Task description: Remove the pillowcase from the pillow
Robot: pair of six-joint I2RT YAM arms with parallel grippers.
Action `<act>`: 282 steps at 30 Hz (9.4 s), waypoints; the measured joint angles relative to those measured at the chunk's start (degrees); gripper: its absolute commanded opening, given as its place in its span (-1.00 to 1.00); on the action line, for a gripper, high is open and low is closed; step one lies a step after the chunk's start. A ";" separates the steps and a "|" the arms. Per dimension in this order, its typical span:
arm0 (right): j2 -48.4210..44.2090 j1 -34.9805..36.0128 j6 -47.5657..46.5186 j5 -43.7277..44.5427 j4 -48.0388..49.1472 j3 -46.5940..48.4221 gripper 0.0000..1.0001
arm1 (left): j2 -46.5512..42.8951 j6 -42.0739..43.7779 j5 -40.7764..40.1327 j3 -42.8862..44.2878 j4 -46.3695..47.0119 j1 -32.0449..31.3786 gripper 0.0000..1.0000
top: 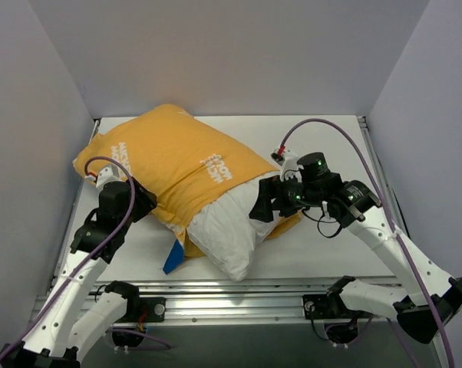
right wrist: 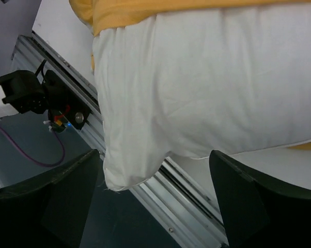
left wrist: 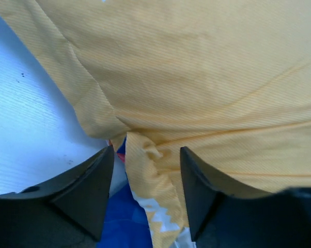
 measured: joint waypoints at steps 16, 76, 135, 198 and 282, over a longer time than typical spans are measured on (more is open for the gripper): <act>20.72 -8.46 -6.01 10.01 10.73 4.11 0.51 | 17.79 7.91 3.67 9.90 -1.20 0.02 0.79; 7.23 10.51 8.15 31.80 18.99 -9.42 0.80 | 16.83 25.16 2.29 9.14 6.54 -34.16 0.88; 10.78 -17.31 5.60 17.81 21.55 -8.79 0.27 | 5.99 21.86 34.16 18.49 -17.62 -10.14 0.95; 54.51 -21.27 -5.92 9.84 -2.23 47.58 -0.96 | 11.02 22.80 23.45 22.47 -10.88 -6.16 -0.95; 18.67 -35.15 5.16 6.64 12.26 4.24 -1.00 | 18.40 26.34 15.98 27.36 -10.29 -21.33 -0.95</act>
